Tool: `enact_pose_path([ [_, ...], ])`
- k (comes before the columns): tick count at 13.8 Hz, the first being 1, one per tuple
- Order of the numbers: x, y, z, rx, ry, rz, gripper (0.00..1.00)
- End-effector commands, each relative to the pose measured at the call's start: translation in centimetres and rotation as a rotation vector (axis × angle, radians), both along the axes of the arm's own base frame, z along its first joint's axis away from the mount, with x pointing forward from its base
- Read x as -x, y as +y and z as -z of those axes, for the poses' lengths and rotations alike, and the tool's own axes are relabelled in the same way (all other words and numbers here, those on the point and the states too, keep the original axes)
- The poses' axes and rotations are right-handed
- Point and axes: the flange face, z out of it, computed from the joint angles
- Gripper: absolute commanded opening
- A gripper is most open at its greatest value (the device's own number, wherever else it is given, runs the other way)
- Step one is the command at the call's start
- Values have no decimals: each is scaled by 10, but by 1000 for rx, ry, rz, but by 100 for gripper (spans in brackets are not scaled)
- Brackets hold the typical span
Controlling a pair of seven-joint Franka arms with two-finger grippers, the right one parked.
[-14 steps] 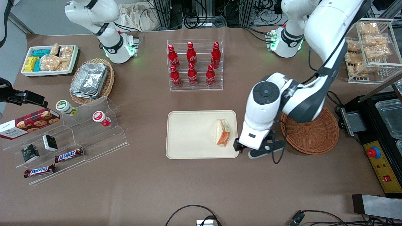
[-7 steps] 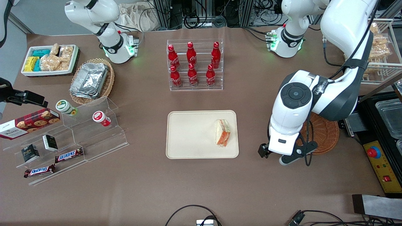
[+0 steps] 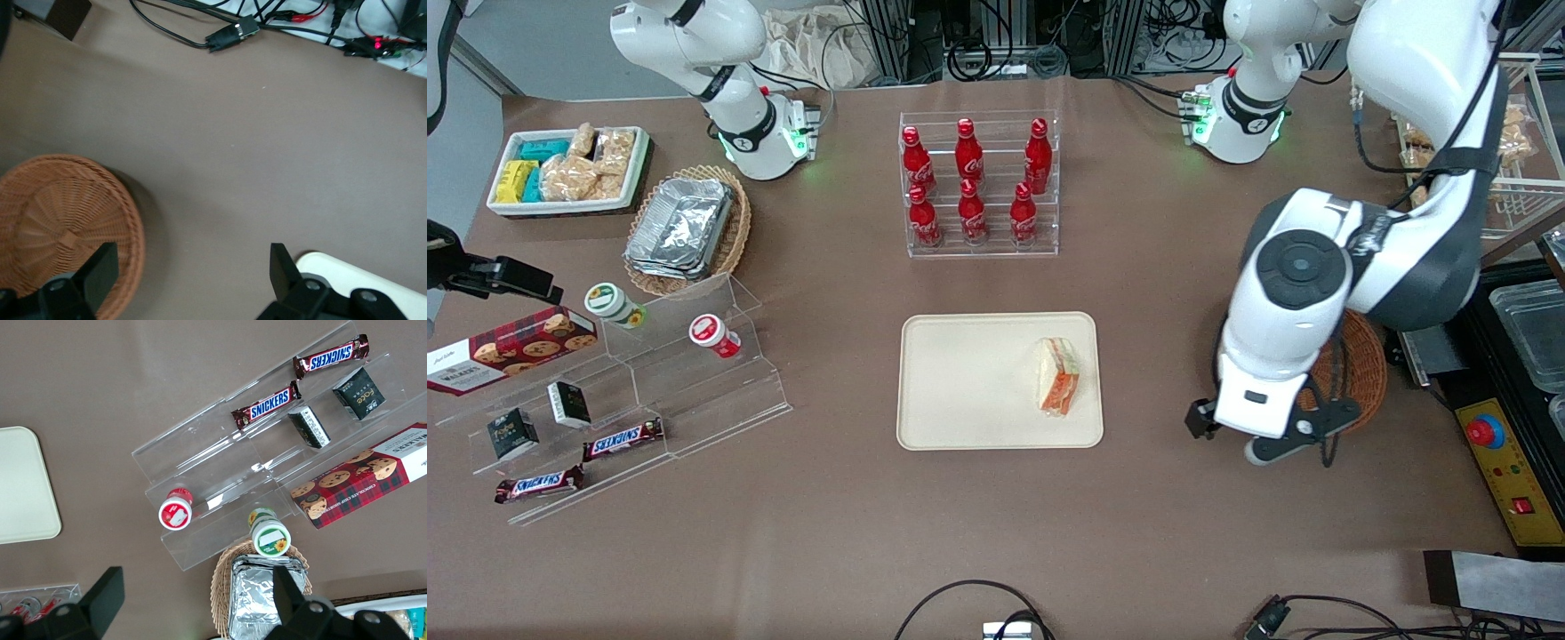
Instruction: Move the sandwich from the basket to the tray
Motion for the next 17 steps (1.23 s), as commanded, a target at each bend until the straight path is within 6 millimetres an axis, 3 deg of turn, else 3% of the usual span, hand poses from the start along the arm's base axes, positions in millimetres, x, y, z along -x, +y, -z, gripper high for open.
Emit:
enact_pose_path([
  [1,22,40,-16,-20,52,70,100],
  [4,36,91,-44,-16,69,158,100],
  [11,77,166,-105,3,109,318,100],
  [13,92,181,-129,71,117,347,100],
  [17,109,179,-161,113,143,358,100],
])
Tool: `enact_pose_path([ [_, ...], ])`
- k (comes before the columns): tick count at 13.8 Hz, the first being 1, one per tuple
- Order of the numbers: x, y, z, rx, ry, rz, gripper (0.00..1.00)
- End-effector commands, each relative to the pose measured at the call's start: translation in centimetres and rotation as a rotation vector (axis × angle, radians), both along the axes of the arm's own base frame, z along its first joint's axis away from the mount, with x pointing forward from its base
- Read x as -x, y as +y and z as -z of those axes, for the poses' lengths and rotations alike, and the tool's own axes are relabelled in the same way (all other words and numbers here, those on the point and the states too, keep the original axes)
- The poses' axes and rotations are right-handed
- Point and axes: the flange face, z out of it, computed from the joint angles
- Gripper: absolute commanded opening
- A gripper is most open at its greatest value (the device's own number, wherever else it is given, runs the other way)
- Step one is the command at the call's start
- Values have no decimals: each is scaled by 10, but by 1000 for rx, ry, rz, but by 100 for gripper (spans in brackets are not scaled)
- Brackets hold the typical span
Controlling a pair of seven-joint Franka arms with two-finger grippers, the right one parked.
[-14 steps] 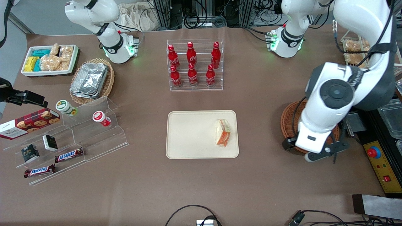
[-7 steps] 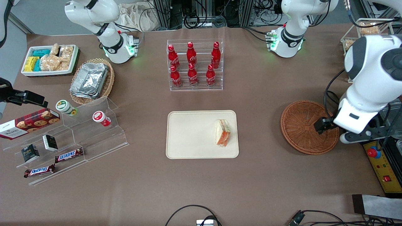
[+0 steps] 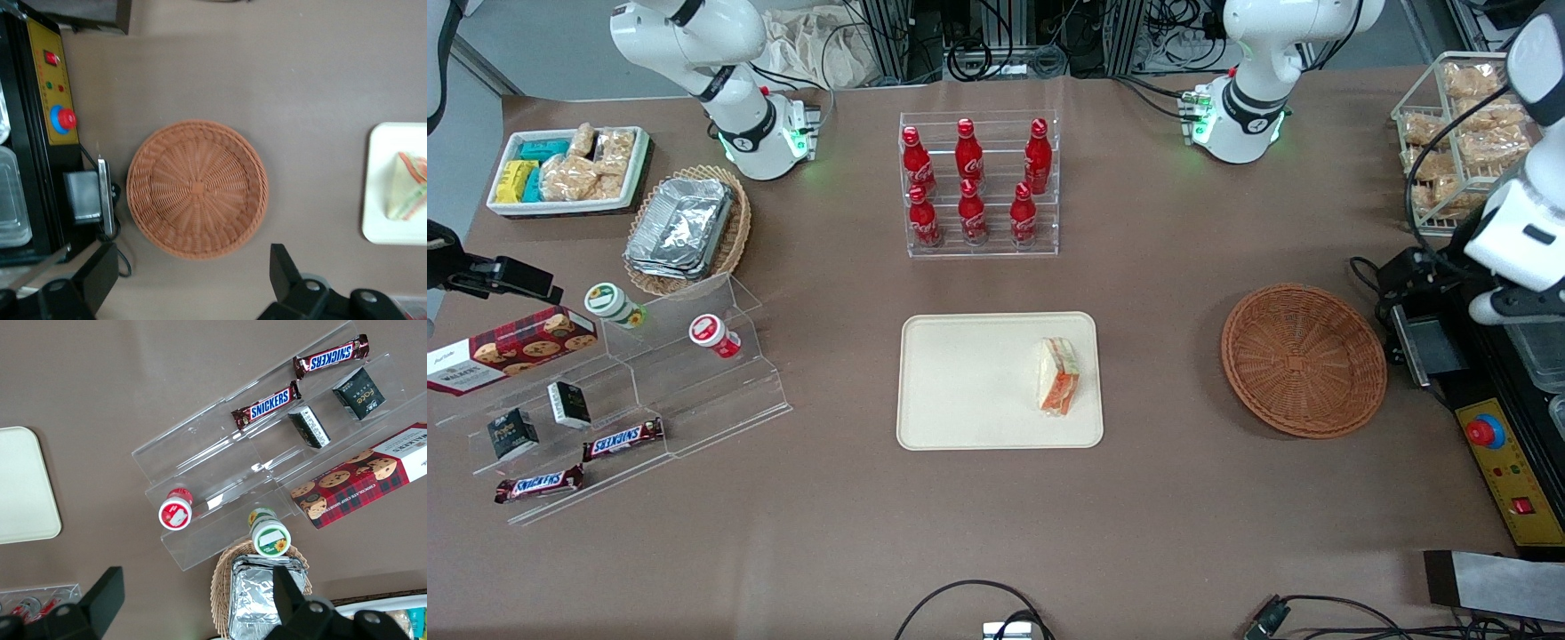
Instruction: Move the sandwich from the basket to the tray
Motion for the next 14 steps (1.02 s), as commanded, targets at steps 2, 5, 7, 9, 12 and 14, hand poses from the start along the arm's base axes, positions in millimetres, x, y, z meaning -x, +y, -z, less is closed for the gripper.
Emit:
enact_pose_path([
  [2,18,-3,-28,23,18,17,100],
  [5,30,-4,-46,32,19,42,100],
  [7,35,-5,-53,40,12,52,100],
  [9,35,-5,-53,40,12,52,100],
  [12,35,-6,-54,46,10,53,100],
  [14,35,-6,-55,48,9,53,100],
])
